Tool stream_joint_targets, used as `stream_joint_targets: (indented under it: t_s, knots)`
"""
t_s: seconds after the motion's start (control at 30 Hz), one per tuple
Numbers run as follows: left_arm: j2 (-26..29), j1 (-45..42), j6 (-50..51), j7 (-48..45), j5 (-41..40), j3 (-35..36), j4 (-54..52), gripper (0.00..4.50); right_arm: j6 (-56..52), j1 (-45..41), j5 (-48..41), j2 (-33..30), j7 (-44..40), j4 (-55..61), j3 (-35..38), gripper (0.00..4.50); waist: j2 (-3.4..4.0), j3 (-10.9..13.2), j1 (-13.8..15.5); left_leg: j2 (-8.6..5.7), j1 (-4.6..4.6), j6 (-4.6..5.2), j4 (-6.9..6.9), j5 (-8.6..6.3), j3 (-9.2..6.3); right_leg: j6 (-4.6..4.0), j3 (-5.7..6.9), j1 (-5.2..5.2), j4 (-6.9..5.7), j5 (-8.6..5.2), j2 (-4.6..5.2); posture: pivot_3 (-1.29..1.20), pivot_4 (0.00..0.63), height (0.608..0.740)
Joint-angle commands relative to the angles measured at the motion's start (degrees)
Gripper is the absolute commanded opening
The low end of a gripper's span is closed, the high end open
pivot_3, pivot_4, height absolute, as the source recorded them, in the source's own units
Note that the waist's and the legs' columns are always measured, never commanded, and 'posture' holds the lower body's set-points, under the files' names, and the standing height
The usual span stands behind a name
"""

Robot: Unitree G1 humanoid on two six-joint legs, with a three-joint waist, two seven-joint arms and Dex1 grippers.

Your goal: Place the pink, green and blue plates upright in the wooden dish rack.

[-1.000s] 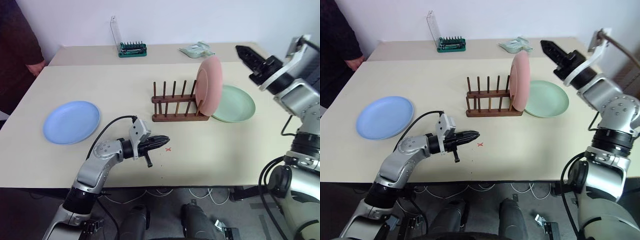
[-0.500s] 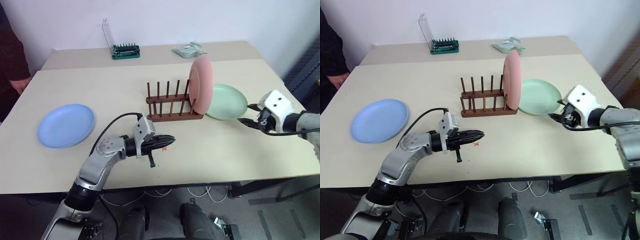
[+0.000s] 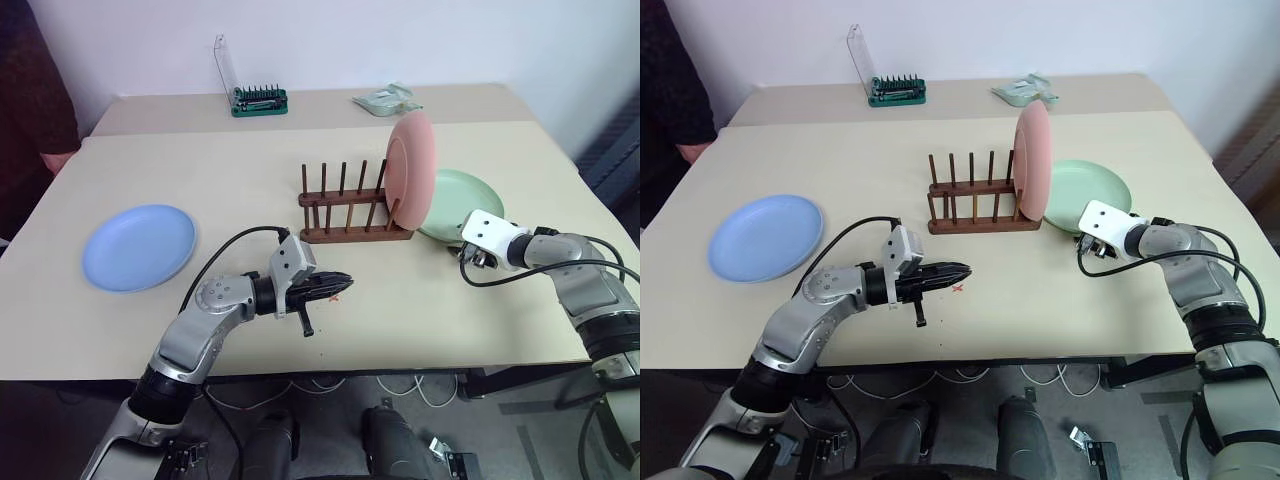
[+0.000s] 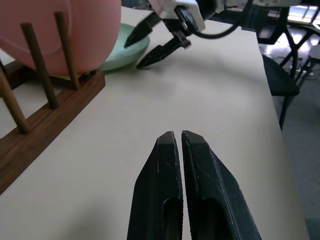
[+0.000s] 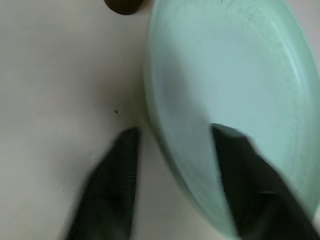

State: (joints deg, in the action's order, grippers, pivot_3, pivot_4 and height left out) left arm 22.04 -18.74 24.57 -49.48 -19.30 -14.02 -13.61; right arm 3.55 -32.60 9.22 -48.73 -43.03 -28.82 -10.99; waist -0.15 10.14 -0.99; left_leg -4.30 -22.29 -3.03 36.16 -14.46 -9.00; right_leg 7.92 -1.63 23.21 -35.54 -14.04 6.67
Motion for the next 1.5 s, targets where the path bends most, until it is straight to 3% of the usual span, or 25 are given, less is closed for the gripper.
stream_joint_targets:
  t_s: [0.03, 0.23, 0.5, 0.67, 0.87, 1.1, 1.23, 1.5]
  knots:
    - [-0.2, -0.3, 0.1, 0.5, -0.6, 0.2, -2.3, 0.15, 1.4, 0.2, 1.0, -0.2, 1.0, 0.0, 1.3, 0.05, 0.0, 0.0, 0.2, 0.0, 0.0, 0.0, 0.0, 0.0, 0.0, 0.0, 0.0, 0.0, 0.0, 0.0, 0.0, 0.0, 0.15, 0.74]
    - [-0.3, -0.5, 0.2, 0.7, -0.5, -0.1, -2.4, 0.15, -0.9, 4.8, 0.3, -3.7, 1.6, 7.9, 6.0, 0.05, 0.0, 0.0, 0.5, -0.03, -0.02, 0.0, -0.02, 0.0, -0.06, 0.0, 0.0, -0.02, 0.02, 0.0, 0.01, 0.0, 0.15, 0.74]
    - [-0.6, -0.6, 0.0, 0.5, -0.8, -0.4, -1.3, 0.15, -14.4, 6.2, -9.7, -4.2, 7.9, 26.4, 25.9, 0.05, 0.08, 0.0, -0.1, -0.01, -0.02, 0.0, -0.03, 0.0, -0.03, 0.0, 0.0, 0.03, -0.02, 0.0, 0.0, 0.0, 0.15, 0.74]
    - [-1.1, -1.9, -0.5, -0.3, -0.4, -1.0, -0.1, 0.15, -16.2, 0.0, -12.5, -4.2, 5.6, 36.6, 24.3, 0.05, 0.09, 0.0, 0.0, 0.02, 0.0, 0.0, -0.01, 0.0, -0.03, 0.0, 0.01, 0.0, -0.05, 0.0, -0.02, 0.0, 0.15, 0.74]
    - [-1.4, -1.9, -0.5, -0.2, -0.2, -0.9, 0.1, 0.15, -31.0, -8.8, -31.1, 5.3, 1.3, 51.4, 19.0, 0.05, 0.06, 0.0, -0.1, 0.05, -0.01, 0.0, -0.04, 0.0, -0.08, 0.0, 0.03, 0.02, -0.03, 0.0, -0.02, 0.0, 0.15, 0.74]
    - [-1.2, -0.3, -1.0, 1.0, 0.2, -0.4, -0.6, 0.15, -48.8, -14.7, -56.1, 23.6, 12.1, 56.3, 19.5, 0.05, 0.04, 0.0, 0.4, 0.01, -0.08, 0.0, -0.02, 0.0, -0.24, -0.02, 0.06, 0.04, -0.02, 0.01, 0.01, 0.0, 0.15, 0.74]
    - [-1.2, 0.5, -1.2, 1.9, 0.1, -0.1, -0.7, 0.15, -55.3, -14.3, -59.6, 28.1, 21.9, 50.9, 22.0, 0.05, 0.04, 0.0, 0.5, -0.03, -0.08, -0.02, 0.0, 0.01, -0.32, -0.05, 0.11, 0.05, -0.09, 0.02, 0.01, 0.0, 0.15, 0.74]
    - [-0.9, 1.5, -2.4, 2.2, 0.1, 0.1, -0.6, 0.15, -61.5, -17.2, -67.6, 31.4, 32.8, 39.7, 29.6, 0.05, 0.06, 0.0, -0.1, -0.03, -0.08, -0.04, -0.07, 0.03, -0.21, -0.07, 0.08, 0.31, -0.44, 0.02, 0.01, 0.0, 0.15, 0.74]
